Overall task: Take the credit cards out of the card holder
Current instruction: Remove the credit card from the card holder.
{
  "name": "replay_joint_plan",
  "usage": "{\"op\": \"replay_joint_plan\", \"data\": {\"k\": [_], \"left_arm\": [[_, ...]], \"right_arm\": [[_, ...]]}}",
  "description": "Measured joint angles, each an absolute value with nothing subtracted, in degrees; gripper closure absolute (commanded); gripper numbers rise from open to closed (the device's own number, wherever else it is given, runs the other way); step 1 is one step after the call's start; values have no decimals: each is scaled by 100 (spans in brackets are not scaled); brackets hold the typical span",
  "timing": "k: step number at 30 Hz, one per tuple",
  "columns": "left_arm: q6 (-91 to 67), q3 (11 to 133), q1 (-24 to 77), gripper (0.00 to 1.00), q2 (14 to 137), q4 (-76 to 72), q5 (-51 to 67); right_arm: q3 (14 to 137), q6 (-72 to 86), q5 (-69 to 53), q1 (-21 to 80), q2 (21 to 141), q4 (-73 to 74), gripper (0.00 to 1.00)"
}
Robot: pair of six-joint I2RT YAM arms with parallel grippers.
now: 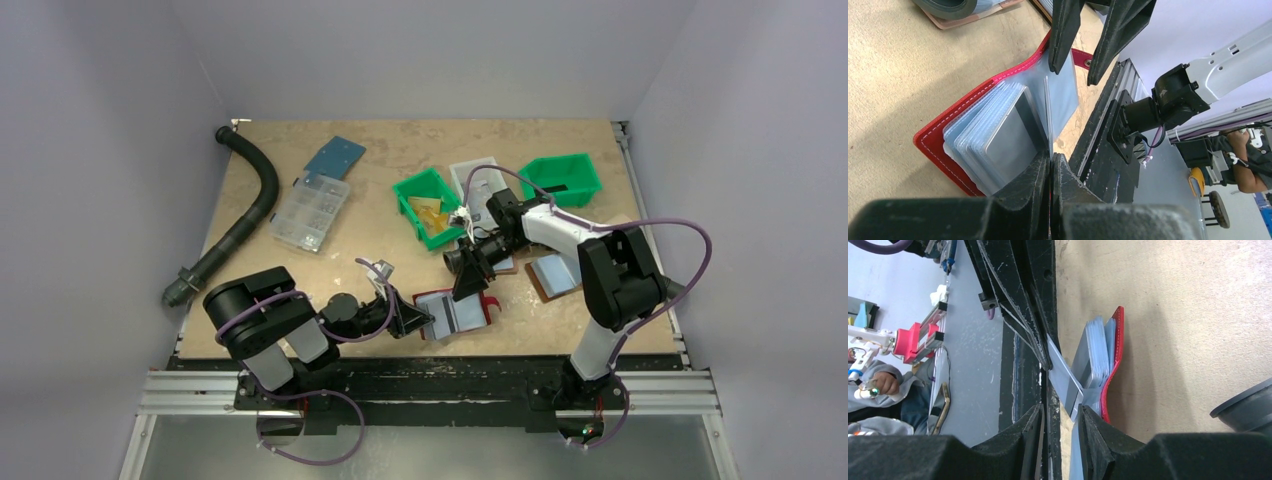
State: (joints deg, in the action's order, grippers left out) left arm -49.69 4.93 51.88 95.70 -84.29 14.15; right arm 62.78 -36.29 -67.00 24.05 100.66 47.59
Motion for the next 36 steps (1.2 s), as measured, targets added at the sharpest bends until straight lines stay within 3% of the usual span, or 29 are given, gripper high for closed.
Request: {"op": "replay_joint_plan", "data": {"k": [25, 30, 36], "left_arm": [[-4410, 563, 5393, 100, 8877, -8219, 760], [-4386, 602, 5435, 100, 8877, -8219, 701], [-4383, 604, 5481, 100, 8868, -8228, 674]], "right_arm": [[6278, -3131, -6646, 2464, 10103, 4466, 62], [6278, -3157, -6713, 2464, 10103, 4495, 70], [6278, -3210, -6702, 2458, 10103, 4515, 94]]}}
